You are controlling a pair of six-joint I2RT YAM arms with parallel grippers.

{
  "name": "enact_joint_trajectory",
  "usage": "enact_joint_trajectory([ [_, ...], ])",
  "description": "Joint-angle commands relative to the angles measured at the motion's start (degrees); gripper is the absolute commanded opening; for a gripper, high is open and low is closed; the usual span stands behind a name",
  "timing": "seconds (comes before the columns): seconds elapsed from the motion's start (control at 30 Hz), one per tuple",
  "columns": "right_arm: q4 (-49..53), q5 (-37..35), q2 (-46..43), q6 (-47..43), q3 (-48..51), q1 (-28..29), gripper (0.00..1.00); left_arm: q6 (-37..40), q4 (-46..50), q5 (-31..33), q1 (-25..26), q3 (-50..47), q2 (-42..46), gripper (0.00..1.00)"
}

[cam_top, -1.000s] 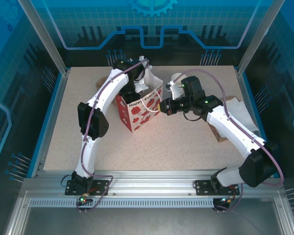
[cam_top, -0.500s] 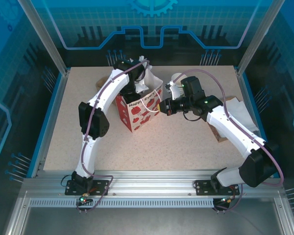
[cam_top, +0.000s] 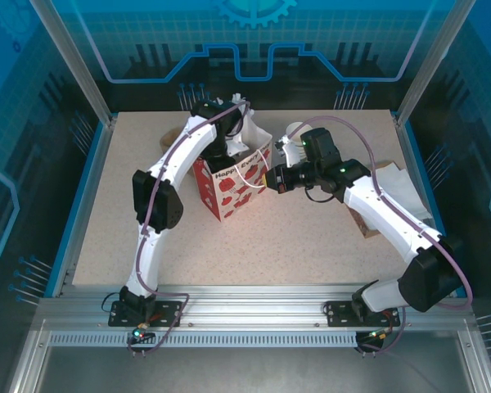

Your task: Pack the takeout coffee

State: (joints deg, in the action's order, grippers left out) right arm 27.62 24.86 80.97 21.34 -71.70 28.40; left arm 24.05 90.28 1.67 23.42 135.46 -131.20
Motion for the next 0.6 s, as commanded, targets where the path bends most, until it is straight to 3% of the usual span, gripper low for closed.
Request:
enact_joint_trajectory([
  [0.0,1.12,-0.08,0.75,-0.81,-1.51,1.04,0.04,-0.23,-0.12,1.18,-0.25,-0.02,-2.66,0.48],
  [0.57,0.51,0.01,1.1,-0.69,-0.81,1.11,0.04,-1.2,-1.97,1.97,0.09,-1.72,-5.07,0.48],
])
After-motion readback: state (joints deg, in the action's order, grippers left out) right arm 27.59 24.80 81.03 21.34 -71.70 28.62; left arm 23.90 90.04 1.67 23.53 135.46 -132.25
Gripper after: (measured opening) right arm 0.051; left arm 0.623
